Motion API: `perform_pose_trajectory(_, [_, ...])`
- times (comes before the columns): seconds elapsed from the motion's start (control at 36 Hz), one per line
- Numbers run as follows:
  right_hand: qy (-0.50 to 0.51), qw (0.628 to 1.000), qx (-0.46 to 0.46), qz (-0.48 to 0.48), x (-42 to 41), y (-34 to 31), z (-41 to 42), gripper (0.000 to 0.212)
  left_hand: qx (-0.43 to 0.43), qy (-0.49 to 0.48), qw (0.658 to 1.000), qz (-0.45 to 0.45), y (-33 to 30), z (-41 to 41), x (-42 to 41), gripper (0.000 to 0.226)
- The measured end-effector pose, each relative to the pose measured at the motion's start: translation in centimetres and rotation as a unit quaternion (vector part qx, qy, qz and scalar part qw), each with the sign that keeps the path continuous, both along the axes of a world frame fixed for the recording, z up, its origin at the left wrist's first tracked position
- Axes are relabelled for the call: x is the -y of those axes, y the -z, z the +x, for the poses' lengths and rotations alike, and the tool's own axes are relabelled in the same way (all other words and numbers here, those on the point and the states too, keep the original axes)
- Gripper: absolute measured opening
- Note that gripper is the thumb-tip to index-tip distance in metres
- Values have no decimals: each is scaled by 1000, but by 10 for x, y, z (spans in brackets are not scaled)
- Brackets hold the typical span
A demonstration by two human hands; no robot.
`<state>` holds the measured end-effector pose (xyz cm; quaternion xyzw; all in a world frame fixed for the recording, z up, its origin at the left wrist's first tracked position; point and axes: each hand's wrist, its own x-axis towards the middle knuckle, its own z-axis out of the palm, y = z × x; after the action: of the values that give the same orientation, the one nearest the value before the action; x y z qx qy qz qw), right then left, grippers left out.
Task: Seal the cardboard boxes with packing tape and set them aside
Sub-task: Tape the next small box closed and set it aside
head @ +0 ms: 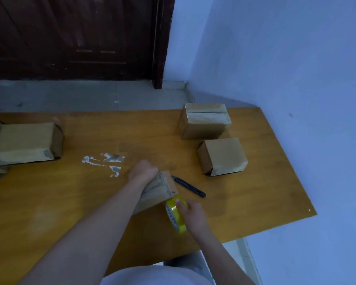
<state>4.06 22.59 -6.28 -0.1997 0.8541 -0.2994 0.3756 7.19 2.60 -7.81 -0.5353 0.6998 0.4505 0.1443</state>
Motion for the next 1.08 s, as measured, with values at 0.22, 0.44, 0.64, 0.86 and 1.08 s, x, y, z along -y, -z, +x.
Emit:
perform_pose_trajectory(0.22, [49,996,34,-71,14,1,19,39,-241,-50,953,-177,-5,-13,15,34])
perform_pose_trajectory(0.44, [118,965,140,-189,35,-5,19,21,-262,144,885,-358,-24,15,-10,12])
perform_pose_trajectory(0.64, [46,971,124,-198,28,6,6,14,-194,222,916,-273,4,46,-36,50])
perform_pose_trajectory(0.86, [11,998,22,-57,25,16,12,26,-158,263,914,-265,3,44,-36,55])
perform_pose_trajectory(1.08, [39,998,26,-40,27,29,26,40,-82,351,879,-313,15,55,-34,86])
